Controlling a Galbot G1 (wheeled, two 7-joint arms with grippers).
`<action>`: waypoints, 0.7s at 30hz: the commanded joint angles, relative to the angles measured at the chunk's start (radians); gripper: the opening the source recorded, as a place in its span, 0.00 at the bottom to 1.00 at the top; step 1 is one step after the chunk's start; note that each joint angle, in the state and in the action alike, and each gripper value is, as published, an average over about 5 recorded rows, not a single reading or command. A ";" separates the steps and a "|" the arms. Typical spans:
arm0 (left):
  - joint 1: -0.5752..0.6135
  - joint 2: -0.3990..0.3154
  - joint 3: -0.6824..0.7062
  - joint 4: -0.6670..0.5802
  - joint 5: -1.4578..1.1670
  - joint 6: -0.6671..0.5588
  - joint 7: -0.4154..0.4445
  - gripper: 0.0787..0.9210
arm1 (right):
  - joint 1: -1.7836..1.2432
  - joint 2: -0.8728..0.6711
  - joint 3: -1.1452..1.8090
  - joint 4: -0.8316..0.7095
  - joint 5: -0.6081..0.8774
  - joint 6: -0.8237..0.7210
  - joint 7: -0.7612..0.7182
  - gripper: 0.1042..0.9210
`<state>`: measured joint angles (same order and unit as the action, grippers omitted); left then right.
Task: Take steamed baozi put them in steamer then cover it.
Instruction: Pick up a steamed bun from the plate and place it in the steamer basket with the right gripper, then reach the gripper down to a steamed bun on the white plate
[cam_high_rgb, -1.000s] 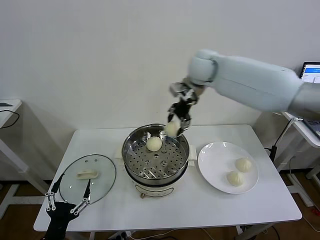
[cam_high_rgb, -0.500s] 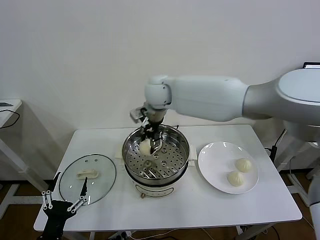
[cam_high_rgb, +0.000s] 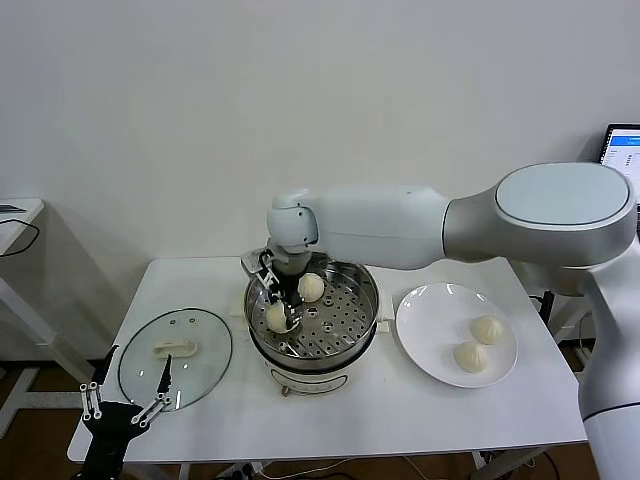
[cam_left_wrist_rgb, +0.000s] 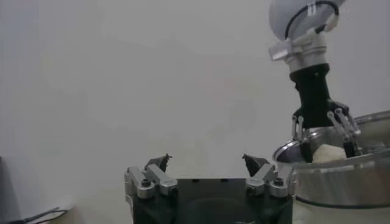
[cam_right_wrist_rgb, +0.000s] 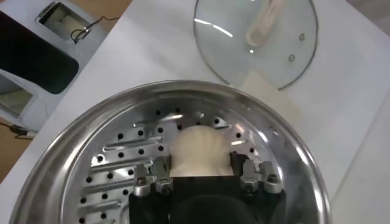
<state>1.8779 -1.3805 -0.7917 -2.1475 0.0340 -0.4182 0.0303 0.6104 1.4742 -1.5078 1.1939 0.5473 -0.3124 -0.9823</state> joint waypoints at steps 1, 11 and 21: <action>0.000 -0.001 -0.002 0.000 0.000 -0.001 -0.002 0.88 | -0.020 0.012 -0.005 -0.003 -0.004 -0.008 0.018 0.75; -0.004 -0.003 0.004 0.002 0.000 0.002 -0.004 0.88 | 0.065 -0.225 0.092 0.188 -0.099 0.019 -0.040 0.88; -0.009 0.001 0.018 0.006 0.006 0.006 -0.004 0.88 | 0.129 -0.676 0.277 0.150 -0.301 0.284 -0.316 0.88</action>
<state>1.8707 -1.3808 -0.7786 -2.1448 0.0375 -0.4141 0.0265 0.6955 1.0766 -1.3302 1.3279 0.3643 -0.1712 -1.1470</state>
